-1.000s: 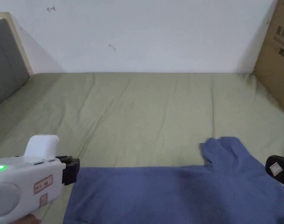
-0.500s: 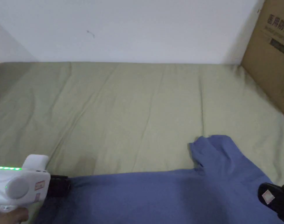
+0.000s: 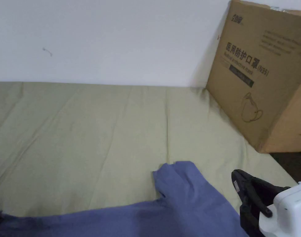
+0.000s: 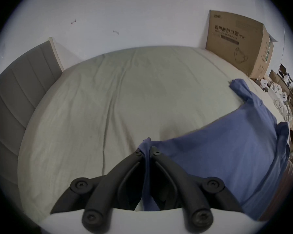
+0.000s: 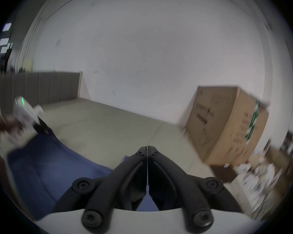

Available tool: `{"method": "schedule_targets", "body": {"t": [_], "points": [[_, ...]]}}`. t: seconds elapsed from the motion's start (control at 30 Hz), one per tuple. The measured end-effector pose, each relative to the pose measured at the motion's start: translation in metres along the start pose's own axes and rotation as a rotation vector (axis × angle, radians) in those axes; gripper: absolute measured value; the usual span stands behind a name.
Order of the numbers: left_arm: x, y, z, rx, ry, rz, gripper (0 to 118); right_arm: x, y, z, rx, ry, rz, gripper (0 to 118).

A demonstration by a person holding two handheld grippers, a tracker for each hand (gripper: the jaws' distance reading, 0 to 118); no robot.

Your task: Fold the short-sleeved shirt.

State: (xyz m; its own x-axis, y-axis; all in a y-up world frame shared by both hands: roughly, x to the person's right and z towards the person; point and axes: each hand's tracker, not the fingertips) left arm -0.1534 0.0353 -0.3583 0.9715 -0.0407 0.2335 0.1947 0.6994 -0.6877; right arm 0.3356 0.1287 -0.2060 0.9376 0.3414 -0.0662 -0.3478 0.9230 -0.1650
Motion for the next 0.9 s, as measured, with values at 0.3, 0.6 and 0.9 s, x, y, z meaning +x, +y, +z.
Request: {"method": "schedule_targets", "body": {"t": [0.3,0.6,0.9], "points": [[0.001,0.012,0.017,-0.002,-0.034,0.024,4,0.042,-0.056,-0.171,-0.416,0.076,-0.123,109],[-0.006,0.01,0.015,-0.023,-0.01,0.05,4,0.05,-0.125,-0.306,-1.071,0.159,-0.297,117],[-0.007,0.007,0.004,-0.062,-0.006,0.066,4,0.048,-0.096,-0.269,-0.902,0.222,-0.311,2]]}}
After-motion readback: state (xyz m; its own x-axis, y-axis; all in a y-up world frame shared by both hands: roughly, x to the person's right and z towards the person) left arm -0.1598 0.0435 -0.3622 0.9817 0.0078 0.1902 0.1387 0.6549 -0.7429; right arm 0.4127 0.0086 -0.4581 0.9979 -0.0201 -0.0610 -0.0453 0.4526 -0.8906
